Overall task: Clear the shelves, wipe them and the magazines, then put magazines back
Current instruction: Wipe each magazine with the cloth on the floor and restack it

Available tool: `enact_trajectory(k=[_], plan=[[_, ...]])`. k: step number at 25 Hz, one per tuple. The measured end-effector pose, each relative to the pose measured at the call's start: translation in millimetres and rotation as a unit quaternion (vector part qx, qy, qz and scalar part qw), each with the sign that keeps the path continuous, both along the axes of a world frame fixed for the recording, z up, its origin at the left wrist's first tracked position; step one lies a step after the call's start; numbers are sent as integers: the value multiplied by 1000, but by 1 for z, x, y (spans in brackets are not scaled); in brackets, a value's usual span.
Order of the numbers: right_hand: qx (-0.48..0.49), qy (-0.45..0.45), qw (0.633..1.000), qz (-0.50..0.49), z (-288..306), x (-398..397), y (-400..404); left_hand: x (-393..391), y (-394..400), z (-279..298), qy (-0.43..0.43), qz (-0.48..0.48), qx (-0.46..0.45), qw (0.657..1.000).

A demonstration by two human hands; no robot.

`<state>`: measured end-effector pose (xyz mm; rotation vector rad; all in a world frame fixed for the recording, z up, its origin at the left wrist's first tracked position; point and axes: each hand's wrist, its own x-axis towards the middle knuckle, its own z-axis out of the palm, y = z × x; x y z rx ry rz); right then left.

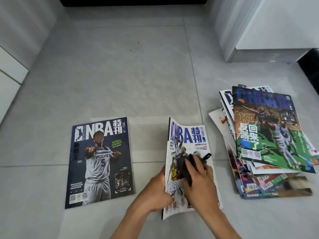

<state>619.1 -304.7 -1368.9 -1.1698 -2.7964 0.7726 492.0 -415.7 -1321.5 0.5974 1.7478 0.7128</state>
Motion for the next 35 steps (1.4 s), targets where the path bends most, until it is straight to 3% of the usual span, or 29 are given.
enact_trajectory(k=[2, 4, 5, 7, 10, 13, 15, 18, 20, 24, 26, 30, 32, 34, 35], plan=[[-125, 105, 981, -110, 13, -23, 20, -3, -1, 8, 77, 111, 7, 991], [-192, 211, 937, -201, 33, -31, 30, -12, -3, 18, 114, 288, 71, 948], [-149, 249, 935, -202, 46, -32, 29, -18, -2, 24, 118, 367, 121, 915], [-4, 311, 946, -94, 71, -34, 20, -25, 1, 38, 108, 444, 212, 864], [103, 342, 924, 140, 107, -58, 5, -16, 10, 49, 146, 402, 281, 859], [122, 263, 909, 298, 121, -77, 20, -15, 12, 49, 242, 337, 307, 856], [114, 239, 919, 293, 115, -70, 56, -21, 11, 55, 275, 310, 325, 850], [104, 152, 963, 198, 109, -46, 131, -25, 5, 72, 254, 292, 355, 851], [93, 100, 970, 199, 115, -40, 141, -27, 1, 78, 257, 273, 350, 858], [118, 196, 933, 277, 133, -56, 57, -33, 4, 78, 319, 195, 343, 861], [99, 220, 926, 289, 131, -55, 52, -31, 3, 81, 322, 175, 354, 860], [138, 116, 962, 205, 93, -26, 122, -37, -5, 85, 297, 198, 342, 869], [130, 97, 984, 76, 82, -11, 140, -40, -9, 88, 281, 246, 333, 866], [40, 206, 972, -108, 85, -13, 131, -40, -7, 91, 259, 312, 328, 853], [-39, 285, 938, -194, 95, -21, 119, -38, -2, 91, 243, 335, 333, 847]])
